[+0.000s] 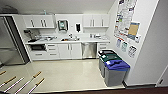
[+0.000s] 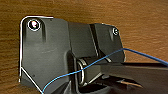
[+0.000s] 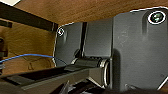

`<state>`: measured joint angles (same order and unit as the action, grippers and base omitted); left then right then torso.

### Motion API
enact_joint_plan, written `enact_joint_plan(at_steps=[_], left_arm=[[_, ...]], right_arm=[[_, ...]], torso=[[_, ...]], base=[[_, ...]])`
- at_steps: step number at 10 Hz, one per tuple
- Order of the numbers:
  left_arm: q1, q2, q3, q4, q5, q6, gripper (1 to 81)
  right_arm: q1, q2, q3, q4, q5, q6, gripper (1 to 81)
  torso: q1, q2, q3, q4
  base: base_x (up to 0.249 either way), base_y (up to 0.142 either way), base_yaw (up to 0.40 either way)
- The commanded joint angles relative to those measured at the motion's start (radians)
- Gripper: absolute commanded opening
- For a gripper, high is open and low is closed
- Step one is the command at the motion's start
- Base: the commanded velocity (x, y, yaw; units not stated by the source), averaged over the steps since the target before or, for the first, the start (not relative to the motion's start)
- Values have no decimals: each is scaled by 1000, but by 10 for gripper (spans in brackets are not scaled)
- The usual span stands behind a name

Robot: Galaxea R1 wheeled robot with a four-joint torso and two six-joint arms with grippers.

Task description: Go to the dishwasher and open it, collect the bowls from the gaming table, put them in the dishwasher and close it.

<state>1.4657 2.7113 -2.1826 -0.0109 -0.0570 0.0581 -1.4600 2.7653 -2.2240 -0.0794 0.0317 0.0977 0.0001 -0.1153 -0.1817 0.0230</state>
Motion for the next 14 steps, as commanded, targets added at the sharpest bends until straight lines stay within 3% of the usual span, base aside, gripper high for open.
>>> enact_joint_plan(at_steps=[1,14], left_arm=[[-46,-14,12,3,52,12,811],[-46,-5,10,6,52,12,811]], right_arm=[[48,-11,15,4,-49,-4,811],[45,-13,5,6,-49,-4,811]], torso=[[0,0,0,0],[0,0,0,0]], base=[[190,0,0],[191,0,0]])
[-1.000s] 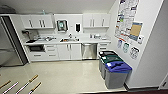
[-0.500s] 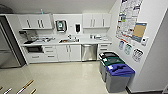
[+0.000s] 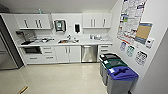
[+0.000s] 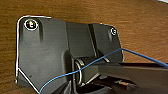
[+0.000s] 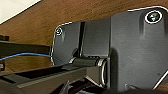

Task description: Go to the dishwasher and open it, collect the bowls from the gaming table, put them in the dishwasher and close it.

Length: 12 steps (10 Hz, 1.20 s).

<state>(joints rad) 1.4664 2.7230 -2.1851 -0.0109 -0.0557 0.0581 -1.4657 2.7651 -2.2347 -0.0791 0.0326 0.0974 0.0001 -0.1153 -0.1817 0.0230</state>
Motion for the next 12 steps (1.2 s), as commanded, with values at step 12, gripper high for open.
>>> enact_joint_plan(at_steps=[12], left_arm=[[-47,-18,13,3,50,12,811]], right_arm=[[53,-11,14,7,-49,-4,811]], torso=[[0,0,0,0]], base=[[189,0,0]])
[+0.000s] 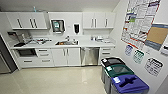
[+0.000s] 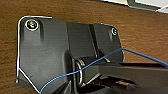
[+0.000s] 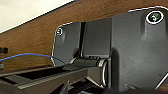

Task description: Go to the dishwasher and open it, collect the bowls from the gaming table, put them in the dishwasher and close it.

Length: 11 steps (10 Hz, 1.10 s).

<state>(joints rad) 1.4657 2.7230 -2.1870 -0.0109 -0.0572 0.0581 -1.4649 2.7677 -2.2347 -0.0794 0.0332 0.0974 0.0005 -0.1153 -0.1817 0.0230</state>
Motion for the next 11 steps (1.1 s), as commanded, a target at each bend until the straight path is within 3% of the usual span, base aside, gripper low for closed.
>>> enact_joint_plan(at_steps=[1,11], left_arm=[[-46,-18,15,3,53,12,811],[-46,-20,15,3,51,12,811]], right_arm=[[50,-15,14,6,-50,-4,811],[50,-12,14,4,-50,-4,811]], torso=[[0,0,0,0],[0,0,0,0]], base=[[177,0,0],[143,0,0]])
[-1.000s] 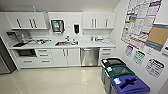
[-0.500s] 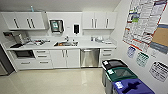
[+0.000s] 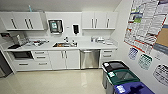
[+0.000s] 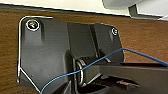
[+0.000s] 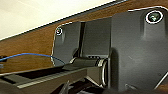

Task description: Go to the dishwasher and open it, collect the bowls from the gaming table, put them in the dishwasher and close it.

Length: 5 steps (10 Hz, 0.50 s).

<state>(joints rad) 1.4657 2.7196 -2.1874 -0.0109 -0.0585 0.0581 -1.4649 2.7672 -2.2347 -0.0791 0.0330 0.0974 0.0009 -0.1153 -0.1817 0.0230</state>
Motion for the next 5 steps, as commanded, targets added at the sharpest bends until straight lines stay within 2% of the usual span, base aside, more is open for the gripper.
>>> enact_joint_plan(at_steps=[1,5], left_arm=[[-46,-16,15,3,52,12,811],[-46,-16,15,5,52,12,811]], right_arm=[[48,-12,14,4,-50,-4,811],[48,-10,14,4,-50,-4,811]], torso=[[0,0,0,0],[0,0,0,0]], base=[[126,0,0],[122,0,0]])
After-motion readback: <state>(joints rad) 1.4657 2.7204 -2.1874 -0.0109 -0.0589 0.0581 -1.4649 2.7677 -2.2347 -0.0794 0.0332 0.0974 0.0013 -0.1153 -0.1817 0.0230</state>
